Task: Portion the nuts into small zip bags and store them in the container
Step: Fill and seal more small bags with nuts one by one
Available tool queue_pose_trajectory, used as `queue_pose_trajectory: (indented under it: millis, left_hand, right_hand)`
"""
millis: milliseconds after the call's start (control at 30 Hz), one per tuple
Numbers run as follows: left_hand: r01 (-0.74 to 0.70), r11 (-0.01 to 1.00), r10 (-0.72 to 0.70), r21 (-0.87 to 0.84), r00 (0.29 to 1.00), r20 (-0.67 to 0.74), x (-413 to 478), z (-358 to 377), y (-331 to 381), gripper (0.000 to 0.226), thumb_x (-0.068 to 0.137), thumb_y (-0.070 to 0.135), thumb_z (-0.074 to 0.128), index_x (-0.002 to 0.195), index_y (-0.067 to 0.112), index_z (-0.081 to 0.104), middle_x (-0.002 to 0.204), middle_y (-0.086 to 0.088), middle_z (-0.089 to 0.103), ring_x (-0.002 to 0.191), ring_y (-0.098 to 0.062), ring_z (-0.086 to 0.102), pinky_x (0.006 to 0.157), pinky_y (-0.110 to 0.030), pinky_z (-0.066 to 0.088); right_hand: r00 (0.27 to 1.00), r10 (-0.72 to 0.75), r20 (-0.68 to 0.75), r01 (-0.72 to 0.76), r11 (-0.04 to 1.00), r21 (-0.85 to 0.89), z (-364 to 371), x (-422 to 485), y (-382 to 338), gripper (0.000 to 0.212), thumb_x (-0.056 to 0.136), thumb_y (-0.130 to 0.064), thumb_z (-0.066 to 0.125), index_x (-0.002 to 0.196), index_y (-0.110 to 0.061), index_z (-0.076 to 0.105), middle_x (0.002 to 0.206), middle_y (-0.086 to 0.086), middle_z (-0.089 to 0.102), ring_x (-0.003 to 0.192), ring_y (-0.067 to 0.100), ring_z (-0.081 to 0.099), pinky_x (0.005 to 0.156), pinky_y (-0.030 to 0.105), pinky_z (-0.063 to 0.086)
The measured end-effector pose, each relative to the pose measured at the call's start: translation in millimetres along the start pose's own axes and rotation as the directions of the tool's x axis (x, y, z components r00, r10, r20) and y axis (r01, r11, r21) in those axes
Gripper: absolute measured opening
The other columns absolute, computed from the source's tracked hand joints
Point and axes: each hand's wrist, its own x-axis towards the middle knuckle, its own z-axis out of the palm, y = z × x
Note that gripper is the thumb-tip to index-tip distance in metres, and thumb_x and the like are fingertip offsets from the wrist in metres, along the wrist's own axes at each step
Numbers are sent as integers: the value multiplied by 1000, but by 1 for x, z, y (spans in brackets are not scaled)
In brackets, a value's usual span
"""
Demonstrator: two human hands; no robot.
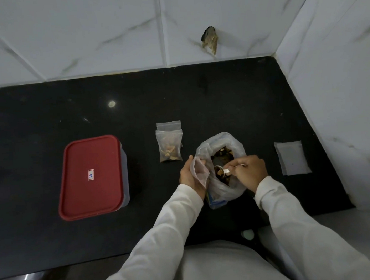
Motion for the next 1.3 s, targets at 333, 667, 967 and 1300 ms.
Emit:
queue_pose_trajectory:
  millis: [333,667,967,1300]
  left_hand:
    - [32,999,-32,-18,999,-3,-3,-2,5,54,99,37,50,147,13,43,144,-3,52,145,-21,27,116,-30,18]
    - [-17,1000,16,-19,997,-71,-13,-6,11,38,93,30,60,126,11,63,107,-11,69,102,-25,65,82,-38,53]
    - [-4,997,14,76,991,-129,-18,-3,11,24,94,35,60,104,15,68,99,-11,70,90,-26,65,69,-36,52]
    - [19,1000,-17,18,995,-102,-16,-10,15,36,92,35,63,122,16,66,110,-11,70,86,-26,68,51,-29,56]
  right_hand:
    - [983,159,96,-179,948,261,-16,1,4,21,92,-9,59,87,-18,78,77,19,62,61,18,43,66,31,38]
    - [986,98,135,-163,738,655,-35,-29,1,22,94,2,49,105,2,69,72,7,67,58,11,43,59,25,34]
    - [997,-6,80,-57,654,754,-18,-78,-46,19,90,2,55,95,-2,73,81,15,69,56,8,45,58,23,35]
    - [998,-47,-35,59,758,649,-6,-81,-52,24,90,0,58,85,-14,78,82,13,73,60,14,44,58,26,38]
